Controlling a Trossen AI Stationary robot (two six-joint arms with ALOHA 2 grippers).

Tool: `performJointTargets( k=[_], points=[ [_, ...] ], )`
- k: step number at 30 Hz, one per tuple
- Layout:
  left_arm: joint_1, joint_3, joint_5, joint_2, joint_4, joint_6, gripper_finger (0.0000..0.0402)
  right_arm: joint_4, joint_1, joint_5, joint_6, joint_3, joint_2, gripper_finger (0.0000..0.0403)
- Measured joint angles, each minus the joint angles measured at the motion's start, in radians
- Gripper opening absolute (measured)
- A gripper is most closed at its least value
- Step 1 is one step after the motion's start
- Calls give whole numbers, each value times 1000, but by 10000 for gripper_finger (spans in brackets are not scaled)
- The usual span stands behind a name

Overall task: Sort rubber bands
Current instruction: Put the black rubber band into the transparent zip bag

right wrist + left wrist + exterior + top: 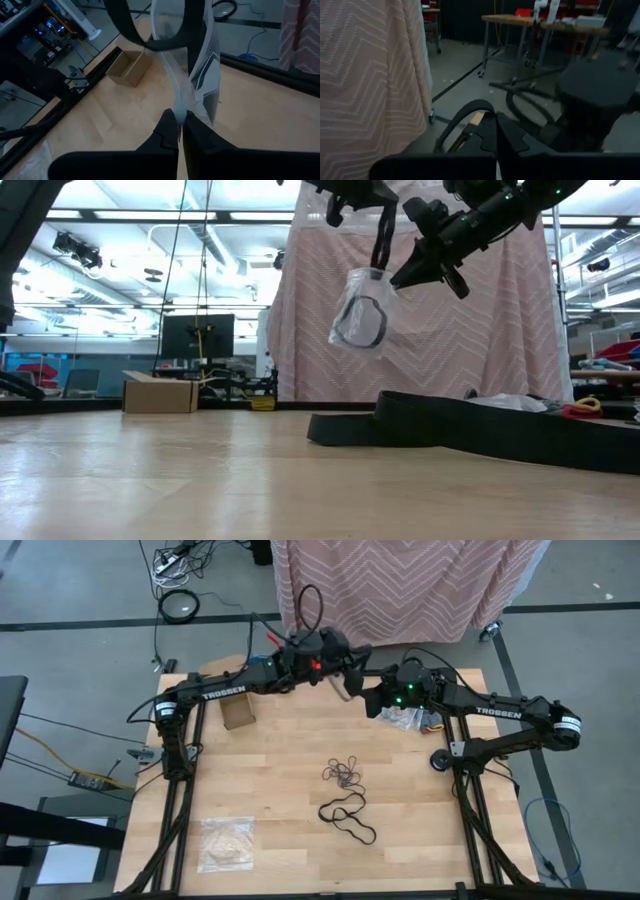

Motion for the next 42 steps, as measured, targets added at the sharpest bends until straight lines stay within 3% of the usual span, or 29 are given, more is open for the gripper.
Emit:
performJointTargets(
  k=[10,21,25,33,38,42],
  points=[
    [72,-61,-30,1,-63,1,0,-4,0,-4,-1,0,0,0],
    [146,-58,5,0,-17,23,0,-6,0,-12,-2,0,0,0],
    [126,-58,72,0,-99,-15,0,-6,-5,-13,-2,0,0,0],
    [43,-98,67,0,-134,-8,2,-5,-28,-30,-13,0,0,0],
    [45,-110,11,0,-187,1,35,-5,-34,-44,-19,0,0,0],
    [67,-88,77,0,-191,1,86,-13,-34,-56,-20,0,0,0]
  ],
)
